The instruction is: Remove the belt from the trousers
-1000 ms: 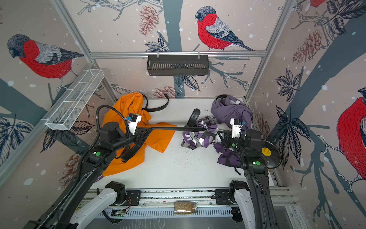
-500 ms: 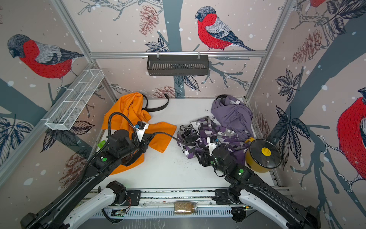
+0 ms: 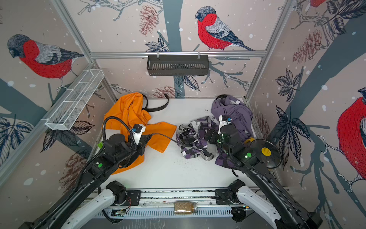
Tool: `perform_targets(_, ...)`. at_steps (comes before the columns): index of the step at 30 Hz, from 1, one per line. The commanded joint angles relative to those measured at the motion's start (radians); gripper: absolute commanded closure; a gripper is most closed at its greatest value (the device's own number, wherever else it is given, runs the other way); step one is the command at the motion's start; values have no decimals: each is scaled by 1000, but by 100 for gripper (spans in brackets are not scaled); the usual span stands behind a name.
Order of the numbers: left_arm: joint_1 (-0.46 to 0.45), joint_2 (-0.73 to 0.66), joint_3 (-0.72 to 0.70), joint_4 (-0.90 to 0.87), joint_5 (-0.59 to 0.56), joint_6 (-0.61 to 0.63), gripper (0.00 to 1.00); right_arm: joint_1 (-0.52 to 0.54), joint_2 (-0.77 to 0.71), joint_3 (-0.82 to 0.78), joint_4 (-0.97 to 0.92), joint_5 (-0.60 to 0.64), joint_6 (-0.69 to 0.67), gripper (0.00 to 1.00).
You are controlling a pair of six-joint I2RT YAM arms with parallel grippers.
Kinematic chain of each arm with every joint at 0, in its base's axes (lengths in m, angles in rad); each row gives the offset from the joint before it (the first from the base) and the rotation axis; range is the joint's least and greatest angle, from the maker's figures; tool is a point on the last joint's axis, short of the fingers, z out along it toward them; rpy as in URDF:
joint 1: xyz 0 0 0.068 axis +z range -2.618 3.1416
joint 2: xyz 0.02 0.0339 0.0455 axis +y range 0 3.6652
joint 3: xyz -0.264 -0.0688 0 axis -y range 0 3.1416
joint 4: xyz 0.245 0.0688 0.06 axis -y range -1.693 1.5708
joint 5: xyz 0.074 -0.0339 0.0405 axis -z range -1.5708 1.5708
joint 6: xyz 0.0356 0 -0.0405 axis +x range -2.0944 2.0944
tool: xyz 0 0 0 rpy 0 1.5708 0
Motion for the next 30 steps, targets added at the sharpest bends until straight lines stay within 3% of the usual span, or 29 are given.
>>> perform_targets(1, 0, -6, 0, 45, -10, -5, 100, -24, 113, 70, -26, -106, -174, 18)
perform_targets(11, 0, -7, 0, 52, 1, -9, 100, 42, 462, 248, -165, -250, -381, 21)
perform_targets(19, 1, -27, -4, 46, -10, -13, 100, 93, 611, 282, -303, -130, -439, 29)
perform_targets(21, 0, -34, -4, 45, -19, -14, 100, 96, 636, 268, -281, -94, -427, 41)
perform_targets(23, 0, -49, -6, 51, -43, -14, 100, 97, 652, 260, -234, -32, -405, 63)
perform_targets(26, 0, -76, 7, 61, -88, -4, 100, 85, 645, 282, -188, 113, -375, 82)
perform_targets(30, 0, -94, 53, 27, -195, 36, 100, -19, 571, 326, -163, 213, -359, 86)
